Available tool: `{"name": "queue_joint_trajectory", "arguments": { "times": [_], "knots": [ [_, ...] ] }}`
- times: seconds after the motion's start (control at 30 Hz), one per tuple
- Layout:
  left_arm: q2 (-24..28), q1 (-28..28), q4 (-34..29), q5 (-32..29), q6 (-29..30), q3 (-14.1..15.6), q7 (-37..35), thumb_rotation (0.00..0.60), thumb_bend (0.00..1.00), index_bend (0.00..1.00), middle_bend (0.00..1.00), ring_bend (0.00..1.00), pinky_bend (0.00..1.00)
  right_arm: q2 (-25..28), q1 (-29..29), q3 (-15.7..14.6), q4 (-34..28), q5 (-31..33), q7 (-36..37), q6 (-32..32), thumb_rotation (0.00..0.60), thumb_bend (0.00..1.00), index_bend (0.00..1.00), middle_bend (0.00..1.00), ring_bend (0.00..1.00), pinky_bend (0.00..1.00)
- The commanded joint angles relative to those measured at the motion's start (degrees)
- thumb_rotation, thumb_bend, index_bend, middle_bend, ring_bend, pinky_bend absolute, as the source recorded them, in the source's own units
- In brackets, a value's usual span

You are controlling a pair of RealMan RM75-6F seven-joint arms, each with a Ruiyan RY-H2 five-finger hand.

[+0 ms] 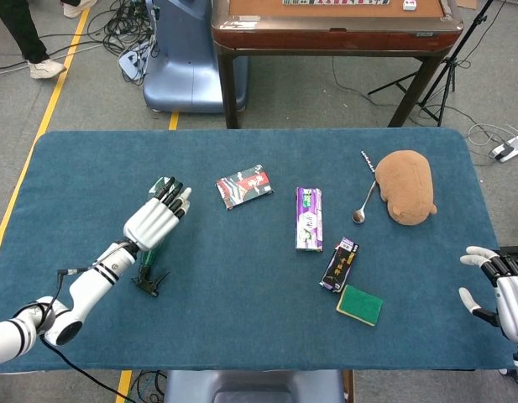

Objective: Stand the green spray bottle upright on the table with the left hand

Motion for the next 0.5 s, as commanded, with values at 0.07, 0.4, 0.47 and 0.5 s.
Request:
{"name": "queue_joint_trajectory", "arguments": {
  "times": [0.07,0.4,0.47,0.5],
  "knots": [
    [1.6,0.5,7.8,12.5,3.9,6.3,-14.3,0.6,0.2,0.16,0.08,0.0,0.0,-0.1,0.0,-0.1,0.0,-0.1,0.1,0.0,0.6,0.26,0.35,0.28,0.21,0.29],
    [2.3,-2.1,-1.5,-0.8,-8.6,0.6,-12.8,0.532,0.6,0.15,0.08,0.0,0.0,-0.2,-0.3,-0.2,0.7,0.0,0.9,0.3,0.6,0.26,0.35,0.28,0.21,0.29],
    [1.6,-3.0,-2.1,-4.9,-11.5,-0.7,-11.9,0.518,0.6,0.15,0.08,0.0,0.0,-0.2,-0.4,-0.1,0.8,0.1,1.0,0.3,0.6,0.26,0.35,0.28,0.21,0.29],
    [1.1,-3.5,-2.2,-7.7,-13.1,-1.5,-11.3,0.508,0.6,0.15,0.08,0.0,0.0,-0.1,-0.4,-0.1,0.9,0.2,1.0,0.4,0.6,0.26,0.35,0.28,0.21,0.29]
  ]
}}
